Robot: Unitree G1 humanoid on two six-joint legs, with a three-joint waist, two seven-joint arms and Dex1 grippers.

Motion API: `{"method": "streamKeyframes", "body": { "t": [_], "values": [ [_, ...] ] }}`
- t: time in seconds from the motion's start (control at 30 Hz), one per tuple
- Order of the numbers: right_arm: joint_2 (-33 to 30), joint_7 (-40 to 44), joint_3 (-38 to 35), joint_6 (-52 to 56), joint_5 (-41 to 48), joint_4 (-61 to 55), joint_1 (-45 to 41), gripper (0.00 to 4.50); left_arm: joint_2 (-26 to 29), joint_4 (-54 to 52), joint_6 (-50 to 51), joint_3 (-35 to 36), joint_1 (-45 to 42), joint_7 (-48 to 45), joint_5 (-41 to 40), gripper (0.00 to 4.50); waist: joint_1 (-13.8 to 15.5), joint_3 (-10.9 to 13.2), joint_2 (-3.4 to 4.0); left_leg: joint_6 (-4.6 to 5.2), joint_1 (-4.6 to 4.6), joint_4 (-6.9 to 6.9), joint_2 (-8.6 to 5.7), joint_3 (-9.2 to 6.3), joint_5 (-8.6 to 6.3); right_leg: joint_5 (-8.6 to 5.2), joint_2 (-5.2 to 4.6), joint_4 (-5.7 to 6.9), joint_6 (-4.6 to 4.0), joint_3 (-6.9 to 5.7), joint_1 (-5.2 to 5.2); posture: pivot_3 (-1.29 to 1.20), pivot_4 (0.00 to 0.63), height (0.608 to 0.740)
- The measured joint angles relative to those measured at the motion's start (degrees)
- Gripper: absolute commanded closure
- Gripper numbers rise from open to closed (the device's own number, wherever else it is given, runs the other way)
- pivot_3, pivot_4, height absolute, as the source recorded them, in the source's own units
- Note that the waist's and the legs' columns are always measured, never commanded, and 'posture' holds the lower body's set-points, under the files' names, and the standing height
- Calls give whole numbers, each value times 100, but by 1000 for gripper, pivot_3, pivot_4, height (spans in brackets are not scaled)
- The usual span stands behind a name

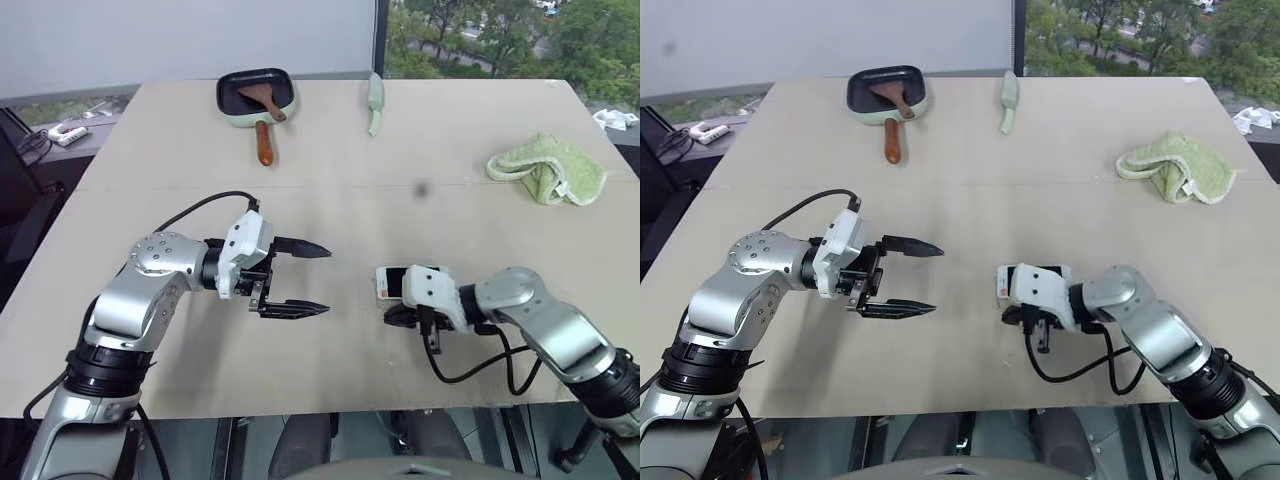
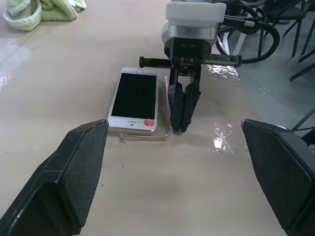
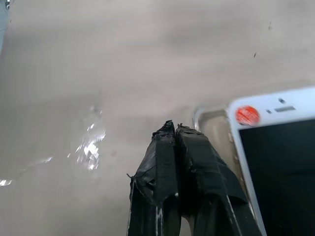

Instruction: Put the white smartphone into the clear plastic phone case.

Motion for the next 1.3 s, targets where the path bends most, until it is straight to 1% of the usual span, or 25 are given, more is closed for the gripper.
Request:
{"method": "streamKeyframes", "body": {
  "t": [0.1,0.17,0.2,0.23,0.27,0.3,0.33,0.37,0.47,0.5,0.6,0.67,0.83,1.03,1.3],
  "values": [
    [15,-38,28,-11,-17,12,-1,4435,11,0,-35,0,1,0,25,0,-6,0,0,0,1,0,-1,0,0,0,0,2,0,0,0,0,150,740],
    [2,55,-26,42,188,-37,2,4435,12,0,-54,0,2,-1,36,0,-7,0,1,1,1,0,0,0,0,0,1,3,0,0,0,0,150,740],
    [-86,189,-102,113,375,-181,8,3900,12,0,-63,0,3,-2,39,0,-7,1,2,1,1,0,0,0,0,0,0,3,0,0,0,0,150,740],
    [-238,334,-200,197,588,-396,7,3544,15,2,-67,0,5,-2,42,0,-6,1,2,1,1,0,0,-1,-1,0,0,2,0,0,0,0,150,740],
    [-376,475,-378,292,822,-602,0,2831,23,6,-72,0,16,-2,44,0,-4,0,0,2,1,0,0,-4,-1,0,0,0,0,-2,2,0,150,740],
    [-397,493,-404,310,860,-626,-8,2670,25,7,-72,0,22,-2,44,0,-5,0,0,2,1,0,0,-3,-1,0,0,0,0,-2,2,0,150,740],
    [-452,547,-515,415,1031,-678,-39,2109,31,10,-81,0,33,-5,45,0,-5,0,0,2,1,1,0,-2,-1,0,0,1,0,-2,2,0,150,740],
    [-503,590,-596,481,1130,-702,-85,1799,35,14,-87,0,44,-7,45,0,-5,0,0,2,1,0,0,-2,-1,0,0,1,0,-1,2,0,150,740],
    [-607,585,-1032,455,1298,-566,-545,291,50,70,-169,0,52,-27,61,0,-22,0,0,2,4,0,1,-1,-1,0,2,4,0,-1,2,0,150,740],
    [-616,572,-1091,427,1290,-509,-620,135,50,75,-172,0,53,-36,68,0,-19,0,0,2,5,0,1,-1,-1,0,2,4,0,-2,2,0,150,740],
    [-692,419,-1165,3,949,127,-878,135,52,117,-179,-1,52,-43,102,0,-6,0,0,2,4,0,-1,1,-1,0,1,3,0,-1,2,0,150,740],
    [-897,482,-1018,-436,598,669,-871,135,52,120,-179,0,52,-37,119,0,16,0,0,2,-3,0,-4,1,-1,0,-2,-4,0,-2,2,0,150,740],
    [-913,769,-708,-993,236,1476,-876,135,50,110,-172,17,46,72,116,0,-24,1,1,2,-3,-2,0,7,-1,0,-1,-2,0,5,-4,0,150,740],
    [-932,1159,-554,-1175,79,1737,-932,135,101,4,-160,195,139,192,90,0,-18,1,1,2,-1,-2,2,5,-1,0,0,1,0,4,-3,0,150,740],
    [-790,1204,-500,-1532,-250,2153,-1034,135,133,-15,-146,222,247,244,39,0,-11,1,1,1,-1,-2,2,5,0,0,0,0,0,3,-3,0,150,740]
  ]
}}
